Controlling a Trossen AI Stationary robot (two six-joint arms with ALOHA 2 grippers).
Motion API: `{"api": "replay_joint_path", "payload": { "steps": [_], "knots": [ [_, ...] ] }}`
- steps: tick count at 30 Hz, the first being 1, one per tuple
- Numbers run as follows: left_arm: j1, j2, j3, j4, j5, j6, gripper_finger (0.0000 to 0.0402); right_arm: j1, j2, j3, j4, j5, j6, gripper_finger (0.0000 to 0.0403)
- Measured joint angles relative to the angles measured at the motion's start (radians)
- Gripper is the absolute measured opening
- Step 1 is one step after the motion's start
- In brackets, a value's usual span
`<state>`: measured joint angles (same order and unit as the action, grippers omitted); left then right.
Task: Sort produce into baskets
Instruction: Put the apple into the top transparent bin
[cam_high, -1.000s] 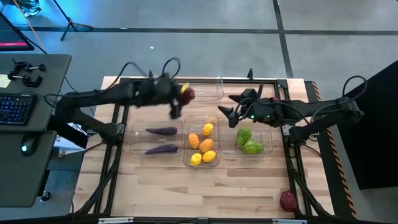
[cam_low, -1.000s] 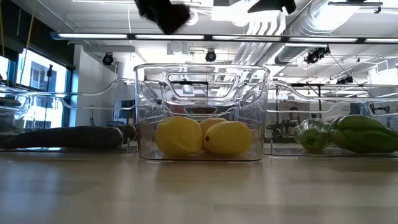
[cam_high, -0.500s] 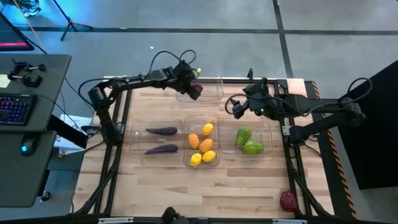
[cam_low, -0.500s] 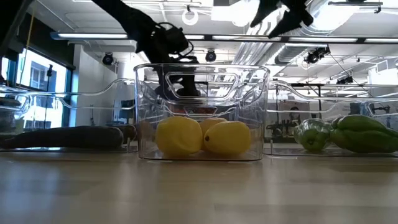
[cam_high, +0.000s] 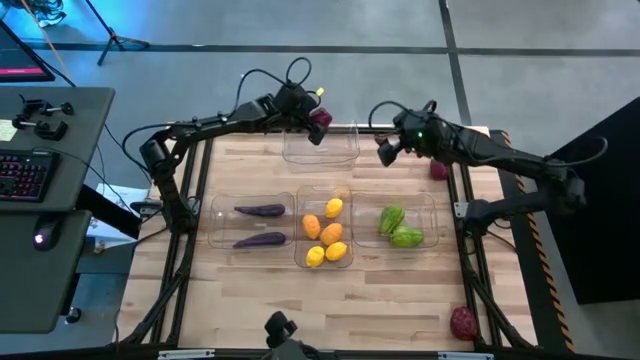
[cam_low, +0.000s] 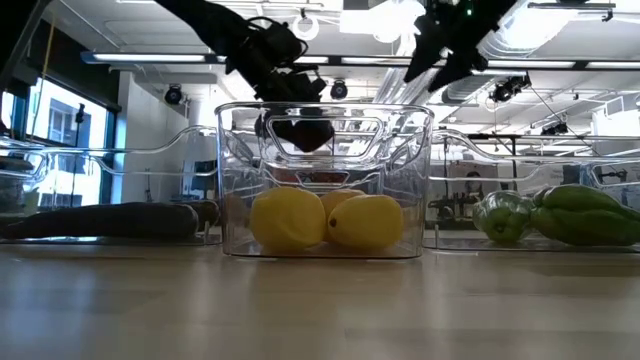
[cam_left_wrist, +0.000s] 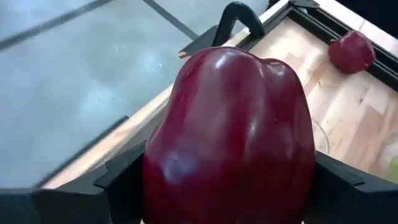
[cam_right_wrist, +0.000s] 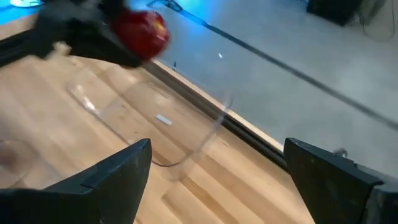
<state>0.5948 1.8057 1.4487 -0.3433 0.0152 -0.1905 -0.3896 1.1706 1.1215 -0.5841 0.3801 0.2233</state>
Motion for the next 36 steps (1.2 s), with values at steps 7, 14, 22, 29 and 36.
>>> {"api": "replay_joint_path", "payload": {
  "steps": [7, 14, 22, 29, 36],
  "knots": [
    [0.024, 0.0, 0.0, -0.071, 0.015, 0.05, 0.0351, -0.11, 0.0, -0.008, -0.017, -0.093, 0.087, 0.0355],
    [0.036, -0.009, 0.006, -0.131, 0.026, -0.013, 0.0392, -0.141, 0.0, -0.008, -0.039, -0.081, 0.278, 0.0355],
    [0.066, -0.189, 0.037, -0.185, 0.154, 0.085, 0.0394, -0.223, 0.013, -0.008, -0.509, 0.082, 0.613, 0.0355],
    [0.091, -0.391, 0.037, -0.201, 0.124, 0.15, 0.0394, -0.349, 0.017, -0.168, -0.575, 0.021, 0.707, 0.0355],
    [0.099, -0.484, 0.037, -0.291, 0.106, 0.15, 0.0394, -0.45, 0.016, -0.327, -0.512, 0.039, 0.724, 0.0355]
  ]
}}
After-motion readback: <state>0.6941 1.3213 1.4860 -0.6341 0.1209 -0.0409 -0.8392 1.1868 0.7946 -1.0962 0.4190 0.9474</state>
